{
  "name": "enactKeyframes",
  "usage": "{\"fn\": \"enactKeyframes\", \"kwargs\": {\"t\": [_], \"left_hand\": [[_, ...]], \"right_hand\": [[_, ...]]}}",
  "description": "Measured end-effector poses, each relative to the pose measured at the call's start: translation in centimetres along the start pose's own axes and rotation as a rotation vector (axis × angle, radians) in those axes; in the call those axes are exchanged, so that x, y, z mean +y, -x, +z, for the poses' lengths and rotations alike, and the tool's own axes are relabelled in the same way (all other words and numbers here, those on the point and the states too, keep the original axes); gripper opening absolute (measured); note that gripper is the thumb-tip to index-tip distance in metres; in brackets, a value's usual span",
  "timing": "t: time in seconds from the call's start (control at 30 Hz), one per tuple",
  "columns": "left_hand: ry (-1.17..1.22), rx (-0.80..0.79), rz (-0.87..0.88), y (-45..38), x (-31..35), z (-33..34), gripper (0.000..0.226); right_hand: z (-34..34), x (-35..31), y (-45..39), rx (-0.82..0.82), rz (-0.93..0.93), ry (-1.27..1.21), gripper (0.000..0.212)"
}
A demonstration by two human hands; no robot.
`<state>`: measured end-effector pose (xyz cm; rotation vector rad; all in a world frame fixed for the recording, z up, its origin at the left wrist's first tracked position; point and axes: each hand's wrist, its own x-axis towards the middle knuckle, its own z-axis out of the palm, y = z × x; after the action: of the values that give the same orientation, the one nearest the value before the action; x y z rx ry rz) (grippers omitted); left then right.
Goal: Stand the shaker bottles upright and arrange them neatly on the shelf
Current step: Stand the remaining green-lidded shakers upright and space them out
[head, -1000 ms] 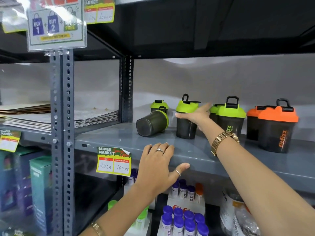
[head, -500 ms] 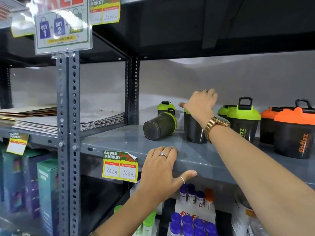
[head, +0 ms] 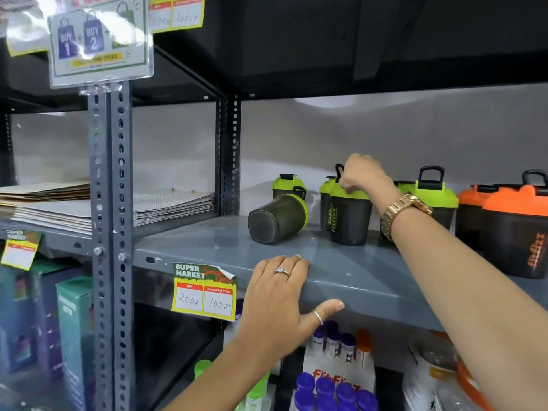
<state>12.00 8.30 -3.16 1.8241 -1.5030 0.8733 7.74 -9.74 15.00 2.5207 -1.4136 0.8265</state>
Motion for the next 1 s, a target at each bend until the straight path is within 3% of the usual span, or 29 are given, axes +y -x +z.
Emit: {"fn": "enactKeyframes", "kwargs": {"t": [0.23, 0.37, 0.53, 0.73, 0.83, 0.9, 1.0], "left_hand": [[0.006, 0.006, -0.014, 0.0, 0.0, 0.2, 0.07], [0.015, 0.0, -0.018, 0.1, 0.0, 0.2, 0.07], [0.009, -0.002, -0.011, 0.1, -0.1, 0.3, 0.069], [0.021, -0.023, -0.013, 0.1, -0.2, 0.2, 0.07], [0.024, -0.041, 0.003, -0.1, -0.3, 0.0, 0.071], [0.012, -0.077, 0.029, -0.3, -0.6, -0.4, 0.073], [0.01, -0.11, 0.017, -0.3, -1.4, -1.0, 0.076]], "right_hand": [[-0.5, 2.0, -0.8, -0.099, -0.074, -0.145, 0.047], [-0.4, 2.9, -1.1, -0.143, -0.072, -0.349, 0.05], [0.0, 3.6, -0.9, -0.127, -0.035, -0.67, 0.047], [0.7, 3.7, -0.5, -0.096, -0.043, -0.796, 0.044], [1.1, 3.5, -0.2, -0.068, -0.008, -0.934, 0.051], [1.4, 3.4, 0.2, 0.032, 0.029, -1.029, 0.056], [1.8, 2.8, 1.1, 0.394, -0.015, -0.993, 0.052]]}}
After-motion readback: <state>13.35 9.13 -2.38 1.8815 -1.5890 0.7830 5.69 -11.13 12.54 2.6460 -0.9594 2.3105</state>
